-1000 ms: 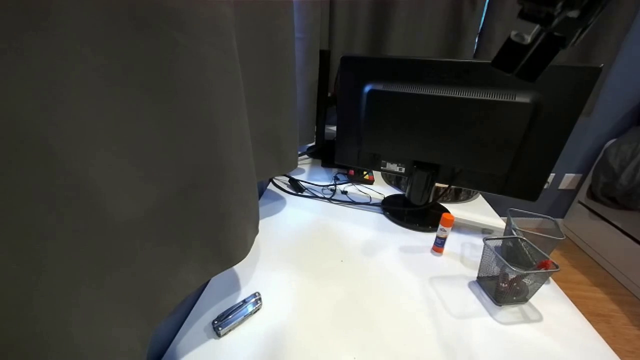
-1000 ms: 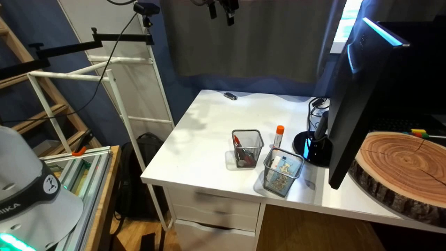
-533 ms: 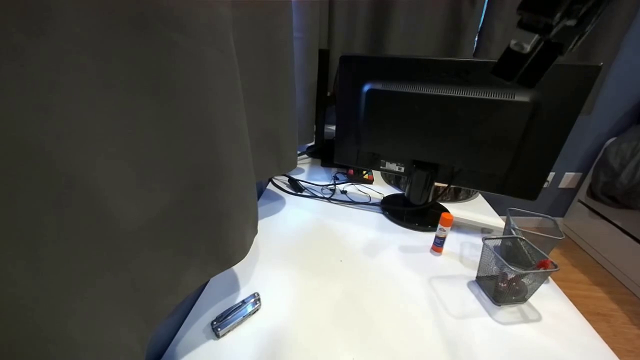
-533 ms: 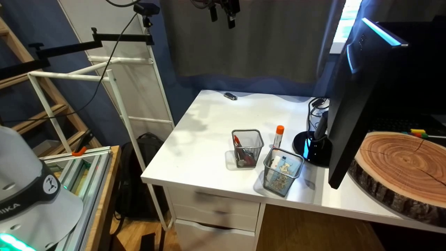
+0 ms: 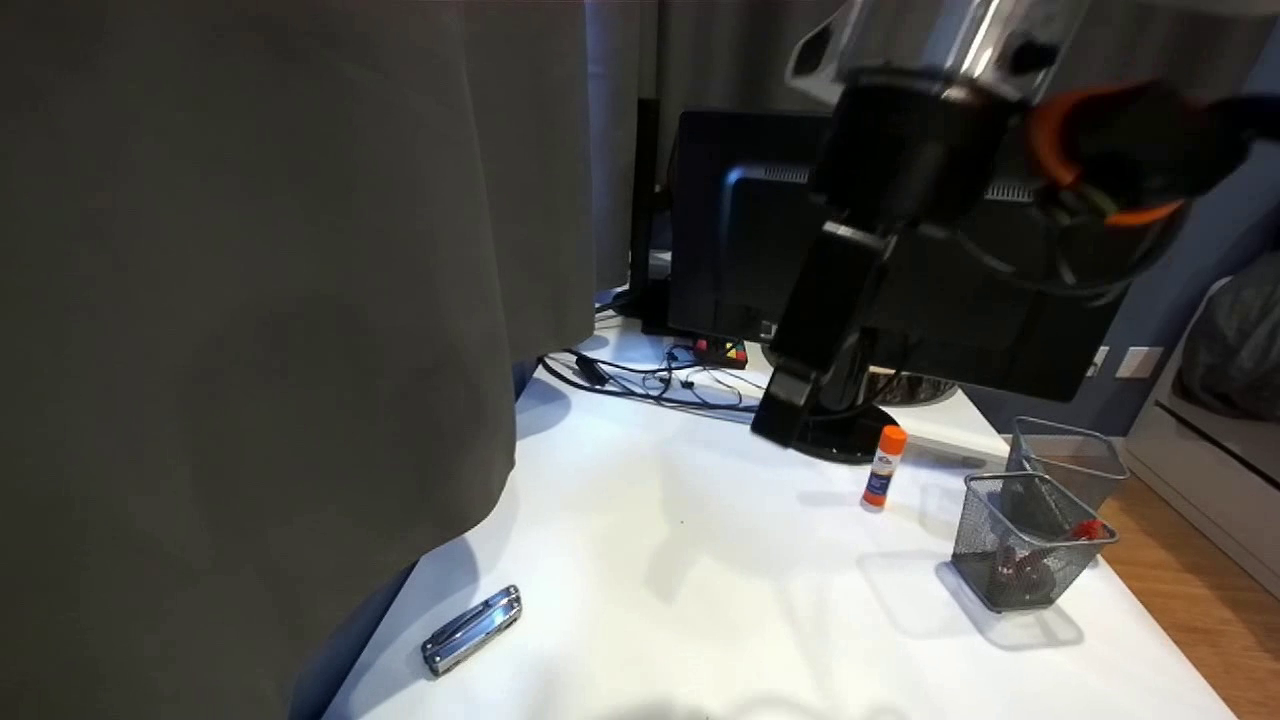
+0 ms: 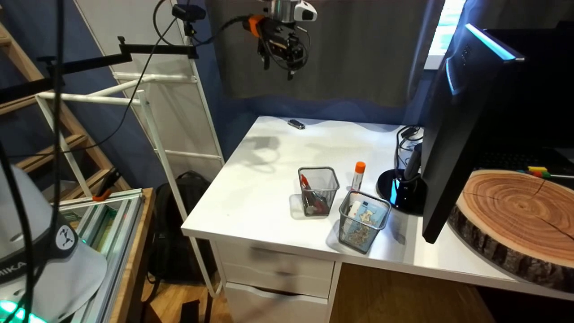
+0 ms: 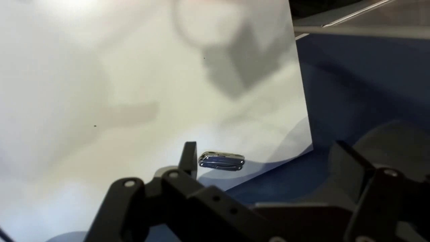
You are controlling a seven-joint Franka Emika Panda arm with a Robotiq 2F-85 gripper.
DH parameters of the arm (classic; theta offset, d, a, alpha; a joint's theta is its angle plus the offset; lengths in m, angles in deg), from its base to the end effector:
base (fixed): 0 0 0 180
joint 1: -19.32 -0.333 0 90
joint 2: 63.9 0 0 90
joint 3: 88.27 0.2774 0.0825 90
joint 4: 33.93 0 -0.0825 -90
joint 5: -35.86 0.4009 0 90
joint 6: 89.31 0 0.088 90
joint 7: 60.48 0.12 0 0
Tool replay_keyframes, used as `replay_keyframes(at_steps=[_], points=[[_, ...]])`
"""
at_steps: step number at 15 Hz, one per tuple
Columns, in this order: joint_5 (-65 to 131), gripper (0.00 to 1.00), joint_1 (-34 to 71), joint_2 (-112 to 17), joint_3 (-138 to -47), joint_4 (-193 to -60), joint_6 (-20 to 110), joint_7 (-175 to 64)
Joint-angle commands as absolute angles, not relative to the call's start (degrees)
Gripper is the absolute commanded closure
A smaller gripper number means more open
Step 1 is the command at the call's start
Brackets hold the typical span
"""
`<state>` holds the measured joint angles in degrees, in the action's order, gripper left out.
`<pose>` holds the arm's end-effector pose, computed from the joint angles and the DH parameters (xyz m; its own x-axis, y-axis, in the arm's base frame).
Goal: Put the remote into the basket
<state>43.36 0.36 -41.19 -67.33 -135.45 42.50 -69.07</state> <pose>0.5166 0.4189 0.3092 0.7473 0.6417 0.1723 0.6641 -0.7138 -0.2221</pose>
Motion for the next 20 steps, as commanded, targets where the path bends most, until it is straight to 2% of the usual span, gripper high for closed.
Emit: replay_keyframes(at_steps=[1,2,6,7,16,20], points=[[43.4,0.00,-1.2,-28.5,-65.8,-121.5,33.9,-75.3],[43.5,0.00,-0.4,-34.6,-67.0,-129.6,39.0,-73.1],[43.5,0.00,-1.5,-28.6,-66.4,-123.3,36.0,-74.7],[43.1,0.00,-2.8,-28.4,-67.4,-123.1,40.0,-71.3],[33.2,0.00,-16.1,-5.0,-77.1,-100.5,71.7,-60.3],[32.0,0.00,-21.5,4.2,-82.0,-89.7,72.4,-61.6]])
